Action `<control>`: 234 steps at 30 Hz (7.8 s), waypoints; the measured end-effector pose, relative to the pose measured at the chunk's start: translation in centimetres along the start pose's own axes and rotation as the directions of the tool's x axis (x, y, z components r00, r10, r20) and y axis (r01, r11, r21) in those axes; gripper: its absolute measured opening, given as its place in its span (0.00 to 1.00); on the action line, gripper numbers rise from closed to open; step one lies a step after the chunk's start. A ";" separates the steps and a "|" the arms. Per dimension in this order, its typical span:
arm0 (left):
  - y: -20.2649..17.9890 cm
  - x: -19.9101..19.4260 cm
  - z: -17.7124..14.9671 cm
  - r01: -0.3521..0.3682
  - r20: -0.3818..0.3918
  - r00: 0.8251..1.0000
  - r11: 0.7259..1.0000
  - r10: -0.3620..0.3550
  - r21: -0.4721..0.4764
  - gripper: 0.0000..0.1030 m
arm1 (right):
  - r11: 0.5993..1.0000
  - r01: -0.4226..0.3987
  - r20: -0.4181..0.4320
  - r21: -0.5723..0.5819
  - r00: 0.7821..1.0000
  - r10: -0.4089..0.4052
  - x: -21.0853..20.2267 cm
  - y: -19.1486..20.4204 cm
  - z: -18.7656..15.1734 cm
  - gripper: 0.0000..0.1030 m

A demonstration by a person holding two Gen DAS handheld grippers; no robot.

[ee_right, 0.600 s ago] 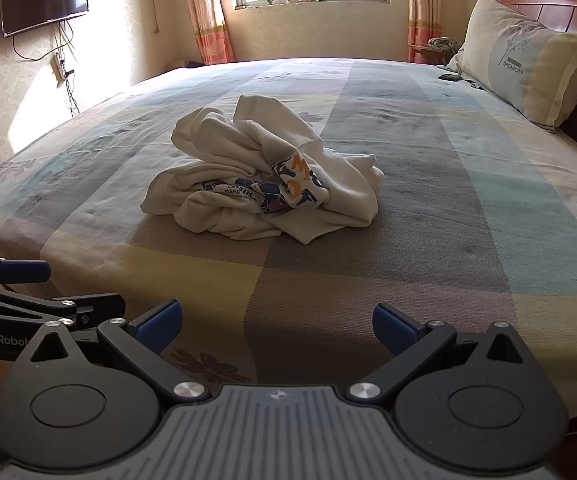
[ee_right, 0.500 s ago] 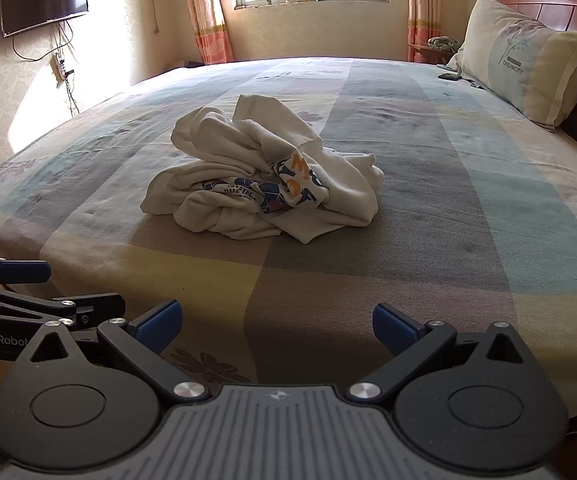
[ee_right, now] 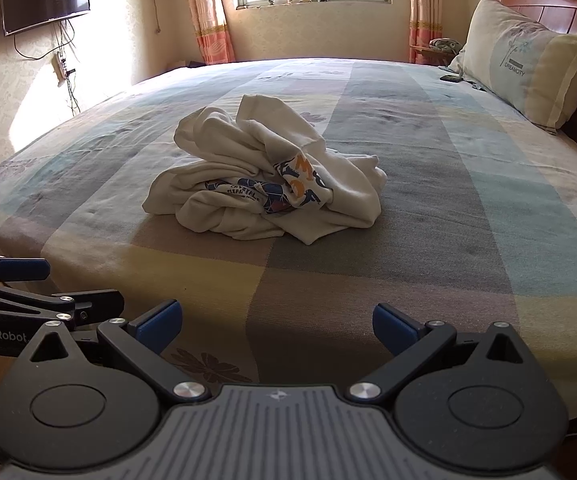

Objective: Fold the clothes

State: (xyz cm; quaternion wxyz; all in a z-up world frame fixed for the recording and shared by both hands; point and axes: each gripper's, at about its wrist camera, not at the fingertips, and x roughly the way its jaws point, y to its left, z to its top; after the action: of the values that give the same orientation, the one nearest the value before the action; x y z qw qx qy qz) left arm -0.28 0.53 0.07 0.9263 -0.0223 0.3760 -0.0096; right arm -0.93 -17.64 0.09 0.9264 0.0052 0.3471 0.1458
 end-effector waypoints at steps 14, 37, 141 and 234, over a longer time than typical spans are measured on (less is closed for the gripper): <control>0.2 0.1 0.1 -0.008 -0.001 1.000 1.000 0.008 0.010 0.99 | 1.000 0.004 -0.006 -0.001 1.000 -0.004 0.4 0.3 0.2 1.00; 0.2 1.1 0.9 -0.011 -0.008 1.000 1.000 0.011 0.026 0.99 | 1.000 0.010 -0.014 -0.004 1.000 -0.010 1.1 0.2 0.6 1.00; 2.5 16.3 18.2 0.074 -0.179 0.983 0.974 -0.035 0.216 0.99 | 0.955 -0.213 -0.360 -0.206 0.924 0.128 20.5 -8.2 18.8 1.00; 14.6 14.7 18.0 0.220 -0.143 0.969 0.970 -0.203 0.108 0.94 | 0.931 0.091 -0.262 -0.353 0.946 -0.191 28.3 3.4 23.3 1.00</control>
State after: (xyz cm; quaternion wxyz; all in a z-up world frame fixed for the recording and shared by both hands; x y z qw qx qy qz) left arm 22.82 15.23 2.02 0.8929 -0.0044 0.4302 -0.1331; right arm 33.47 -4.55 0.01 0.8604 -0.1998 0.4492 0.1344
